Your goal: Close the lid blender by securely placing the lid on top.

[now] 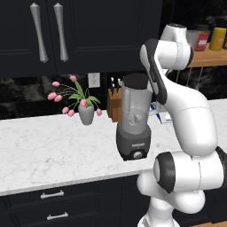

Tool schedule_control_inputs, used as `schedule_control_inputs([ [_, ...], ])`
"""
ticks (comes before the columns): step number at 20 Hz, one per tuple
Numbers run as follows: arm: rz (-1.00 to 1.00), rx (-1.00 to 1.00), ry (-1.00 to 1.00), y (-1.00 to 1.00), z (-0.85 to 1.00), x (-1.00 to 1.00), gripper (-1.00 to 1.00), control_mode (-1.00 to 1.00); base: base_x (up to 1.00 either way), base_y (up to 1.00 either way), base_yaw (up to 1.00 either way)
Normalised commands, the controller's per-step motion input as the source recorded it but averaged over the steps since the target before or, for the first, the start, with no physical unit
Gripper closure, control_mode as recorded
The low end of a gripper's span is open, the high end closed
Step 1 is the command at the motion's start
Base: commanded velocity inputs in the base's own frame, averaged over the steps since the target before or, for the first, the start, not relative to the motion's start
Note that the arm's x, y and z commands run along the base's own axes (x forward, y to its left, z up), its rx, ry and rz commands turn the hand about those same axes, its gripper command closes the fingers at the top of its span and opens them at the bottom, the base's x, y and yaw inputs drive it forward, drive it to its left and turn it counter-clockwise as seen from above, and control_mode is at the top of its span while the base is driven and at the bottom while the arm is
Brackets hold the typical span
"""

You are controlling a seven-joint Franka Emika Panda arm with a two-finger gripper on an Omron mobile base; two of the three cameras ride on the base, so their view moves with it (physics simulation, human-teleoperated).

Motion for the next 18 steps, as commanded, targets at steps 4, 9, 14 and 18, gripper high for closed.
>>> schedule_control_inputs([
  [4,-0.1,0.0,0.06,0.4,0.0,-0.11,1.0,-1.0,0.0,0.0,0.0],
  [9,-0.09,0.0,0.07,0.26,0.0,-0.03,1.0,-1.0,0.0,0.0,0.0],
  [14,-0.09,0.0,0.09,0.14,0.0,0.0,1.0,-1.0,0.0,0.0,0.0],
  [18,-0.1,0.0,0.07,0.09,0.0,0.0,-1.0,-1.0,0.0,0.0,0.0],
])
